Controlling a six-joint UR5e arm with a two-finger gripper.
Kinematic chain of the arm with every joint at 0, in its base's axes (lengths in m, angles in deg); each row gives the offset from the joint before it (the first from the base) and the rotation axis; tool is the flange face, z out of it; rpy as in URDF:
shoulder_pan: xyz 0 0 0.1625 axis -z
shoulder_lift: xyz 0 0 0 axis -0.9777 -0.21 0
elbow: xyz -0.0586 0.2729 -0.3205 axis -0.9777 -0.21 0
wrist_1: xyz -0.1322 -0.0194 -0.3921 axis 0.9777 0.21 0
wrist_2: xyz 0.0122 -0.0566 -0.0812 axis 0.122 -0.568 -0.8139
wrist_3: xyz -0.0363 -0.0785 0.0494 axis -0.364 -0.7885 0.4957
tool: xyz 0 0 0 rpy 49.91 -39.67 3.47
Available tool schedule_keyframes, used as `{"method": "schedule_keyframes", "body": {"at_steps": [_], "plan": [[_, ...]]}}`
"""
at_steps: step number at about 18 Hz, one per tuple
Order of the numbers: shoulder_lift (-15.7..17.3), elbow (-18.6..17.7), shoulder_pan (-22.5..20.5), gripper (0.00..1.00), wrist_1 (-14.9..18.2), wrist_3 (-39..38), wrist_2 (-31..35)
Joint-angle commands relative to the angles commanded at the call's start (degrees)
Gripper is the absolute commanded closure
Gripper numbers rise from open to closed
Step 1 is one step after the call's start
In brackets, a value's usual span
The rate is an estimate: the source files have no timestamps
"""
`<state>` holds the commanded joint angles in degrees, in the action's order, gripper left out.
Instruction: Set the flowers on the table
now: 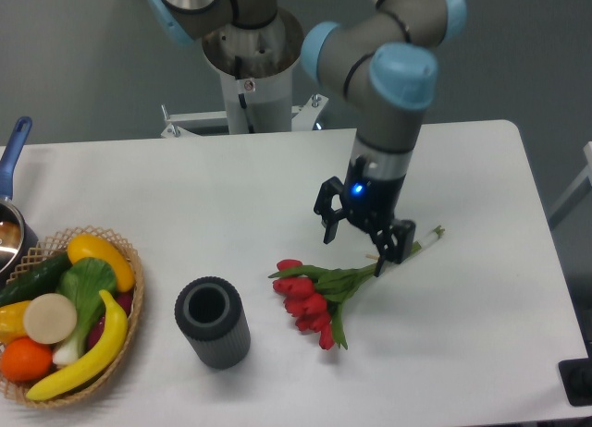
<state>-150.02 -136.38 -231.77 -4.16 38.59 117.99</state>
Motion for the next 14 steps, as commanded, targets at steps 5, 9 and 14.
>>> {"method": "schedule_keyframes", "body": {"at_steps": [5,9,14], "plan": [[1.3,2.6,-4.8,0.00,0.1,0.1,-7.4],[1.6,1.7,-7.5,0.00,0.1,2.8,-10.5],[3.5,-2.1,-9.2,0.00,0.3,14.2,-10.6]]}}
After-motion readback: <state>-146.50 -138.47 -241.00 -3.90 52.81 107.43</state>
